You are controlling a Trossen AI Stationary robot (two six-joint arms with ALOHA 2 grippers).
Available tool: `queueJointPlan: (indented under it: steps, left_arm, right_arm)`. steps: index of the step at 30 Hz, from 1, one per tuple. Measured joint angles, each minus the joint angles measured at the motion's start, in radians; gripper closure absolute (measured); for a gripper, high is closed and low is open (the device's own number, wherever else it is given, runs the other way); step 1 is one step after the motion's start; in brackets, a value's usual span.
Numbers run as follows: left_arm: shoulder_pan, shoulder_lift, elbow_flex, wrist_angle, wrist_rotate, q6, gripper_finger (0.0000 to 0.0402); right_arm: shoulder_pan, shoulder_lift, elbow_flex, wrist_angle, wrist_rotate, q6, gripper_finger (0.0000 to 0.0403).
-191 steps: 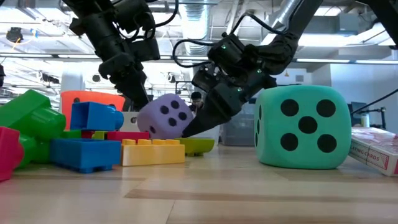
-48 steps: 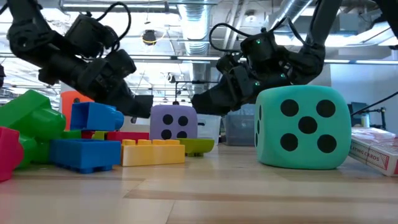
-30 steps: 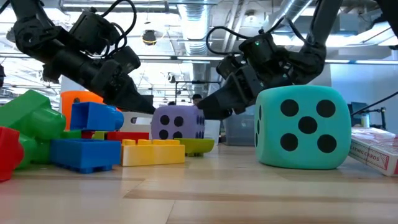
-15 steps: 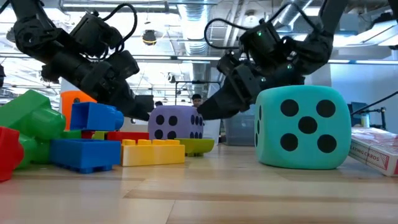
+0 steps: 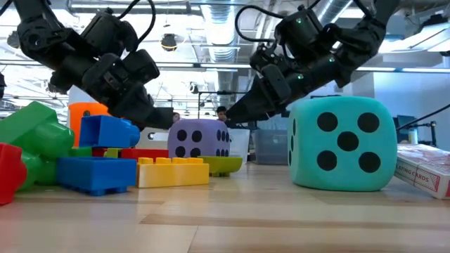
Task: Pick & Place Toys
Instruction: Put the purple dice into the left transparent bin
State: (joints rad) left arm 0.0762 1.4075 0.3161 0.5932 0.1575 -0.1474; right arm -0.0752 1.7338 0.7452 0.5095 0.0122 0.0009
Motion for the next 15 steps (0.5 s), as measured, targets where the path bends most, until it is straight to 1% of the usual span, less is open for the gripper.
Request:
queueJointPlan:
  steps: [2, 7, 13, 15]
  left_arm:
    - [0.003, 0.000, 0.000, -0.008, -0.028, 0.000, 0.0402]
    - [0.003, 0.000, 0.000, -0.034, -0.098, 0.000, 0.0402]
    - [0.003, 0.000, 0.000, -0.045, -0.151, 0.001, 0.0402]
    - [0.003, 0.000, 0.000, -0.038, -0.178, 0.001, 0.0402]
  right_arm:
    - [0.000, -0.003, 0.000, -0.013, 0.019, 0.009, 0.0003]
    - [0.000, -0.003, 0.000, -0.020, 0.023, 0.011, 0.0003]
    - [0.000, -0.003, 0.000, -0.019, 0.025, 0.018, 0.0003]
    - [0.000, -0.003, 0.000, -0.018, 0.043, 0.018, 0.0003]
